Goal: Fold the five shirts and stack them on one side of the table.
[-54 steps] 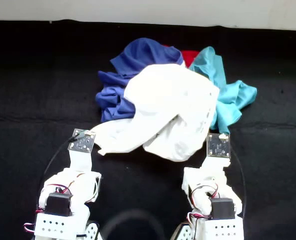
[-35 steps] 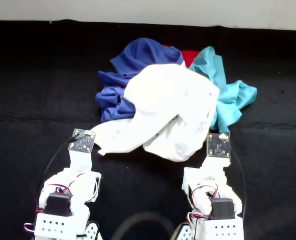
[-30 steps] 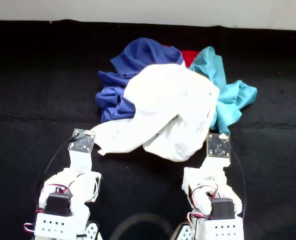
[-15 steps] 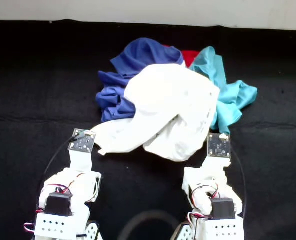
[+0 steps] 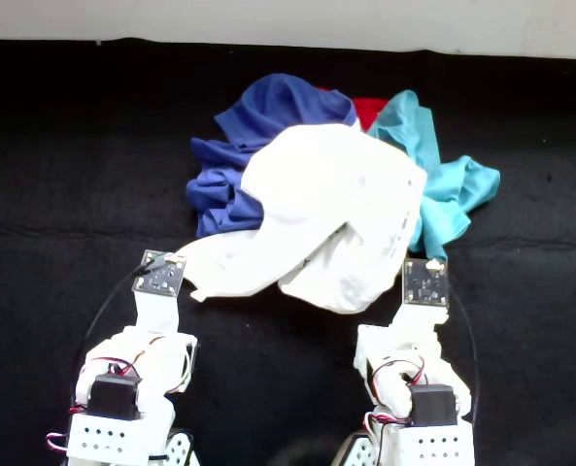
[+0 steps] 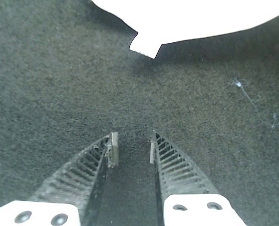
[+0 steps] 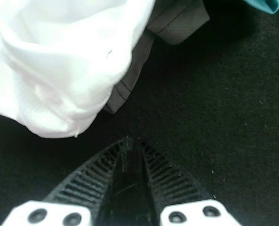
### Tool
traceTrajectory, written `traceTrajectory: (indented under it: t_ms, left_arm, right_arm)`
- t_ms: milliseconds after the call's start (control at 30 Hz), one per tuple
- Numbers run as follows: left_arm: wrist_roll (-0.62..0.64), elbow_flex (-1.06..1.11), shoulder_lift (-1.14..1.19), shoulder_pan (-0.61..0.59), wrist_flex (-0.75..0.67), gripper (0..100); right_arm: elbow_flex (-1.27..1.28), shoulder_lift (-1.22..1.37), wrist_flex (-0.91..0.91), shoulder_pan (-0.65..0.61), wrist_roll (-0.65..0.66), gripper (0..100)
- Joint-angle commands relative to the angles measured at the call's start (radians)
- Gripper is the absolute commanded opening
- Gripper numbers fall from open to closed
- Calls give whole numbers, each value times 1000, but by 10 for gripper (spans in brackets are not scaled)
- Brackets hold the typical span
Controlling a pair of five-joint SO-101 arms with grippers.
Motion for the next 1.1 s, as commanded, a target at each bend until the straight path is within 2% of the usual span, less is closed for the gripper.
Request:
traceTrajectory:
  t_ms: [0,467,533,600,700,800,900,1000,1067]
  left_arm:
    - [6,13,1,-4,-2,130]
    - [2,15,1,-18,-35,133]
    - [0,15,1,-97,-72,133]
    - [0,7,1,-232,-123,133]
    - [0,8,1,-409,-302,133]
    - [-25,15,1,-513,-440,134]
    - [-167,15,1,-522,-459,134]
    - [-178,12,1,-461,-473,139]
    - [-172,-8,1,-400,-489,177]
  right_arm:
    - [133,-5,2,2,-5,36]
    - [133,-5,2,2,-5,36]
    - [133,-5,2,2,-5,36]
    - [133,-5,2,2,-5,36]
    - [133,-5,2,2,-5,36]
    - [133,-5,2,2,-5,36]
    - [133,-5,2,2,-5,36]
    - [133,-5,2,2,-5,36]
    - [133,-5,2,2,-5,36]
